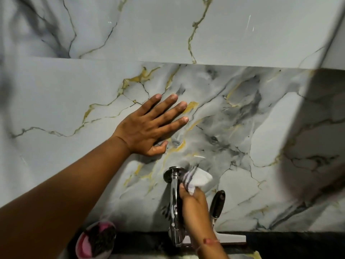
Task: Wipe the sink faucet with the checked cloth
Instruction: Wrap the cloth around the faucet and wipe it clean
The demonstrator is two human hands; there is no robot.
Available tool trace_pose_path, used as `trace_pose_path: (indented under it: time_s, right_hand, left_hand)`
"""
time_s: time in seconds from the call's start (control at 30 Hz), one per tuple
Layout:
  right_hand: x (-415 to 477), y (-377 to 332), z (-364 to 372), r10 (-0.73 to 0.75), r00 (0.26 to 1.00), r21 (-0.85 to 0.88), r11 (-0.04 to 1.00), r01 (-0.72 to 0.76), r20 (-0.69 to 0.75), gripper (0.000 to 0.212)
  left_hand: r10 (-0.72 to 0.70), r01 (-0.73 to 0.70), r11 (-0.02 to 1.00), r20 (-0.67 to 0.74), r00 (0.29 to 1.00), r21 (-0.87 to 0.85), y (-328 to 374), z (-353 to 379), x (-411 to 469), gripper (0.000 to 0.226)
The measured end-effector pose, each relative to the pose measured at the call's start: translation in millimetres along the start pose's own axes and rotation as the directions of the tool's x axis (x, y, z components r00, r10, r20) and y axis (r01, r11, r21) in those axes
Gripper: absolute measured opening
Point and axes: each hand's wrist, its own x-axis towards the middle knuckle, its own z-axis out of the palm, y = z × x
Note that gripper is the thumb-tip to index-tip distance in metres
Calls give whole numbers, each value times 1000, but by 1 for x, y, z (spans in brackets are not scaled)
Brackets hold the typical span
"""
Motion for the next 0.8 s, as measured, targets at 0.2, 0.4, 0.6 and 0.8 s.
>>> trace_pose_path:
  time_s: [0.2, 0.4, 0.6, 0.8]
  right_hand:
    - [-7, -36, 42, -68, 831, -831, -127, 541, 552, 46]
    - [21, -30, 85, 378, 821, -478, -676, 560, 427, 74]
    - [-2, -29, 50, -179, 795, -811, -223, 540, 579, 47]
    - [-17, -10, 9, -63, 994, -186, 979, 79, 90, 38]
  left_hand:
    - [5, -5, 1000, 9, 1000, -13, 0, -3, 1, 83]
    - [0, 0, 1000, 18, 1000, -9, 0, -3, 1, 84]
    - [3, -2, 1000, 8, 1000, -25, 1, -5, 1, 83]
    - [-3, 3, 1000, -21, 1000, -17, 0, -3, 0, 82]
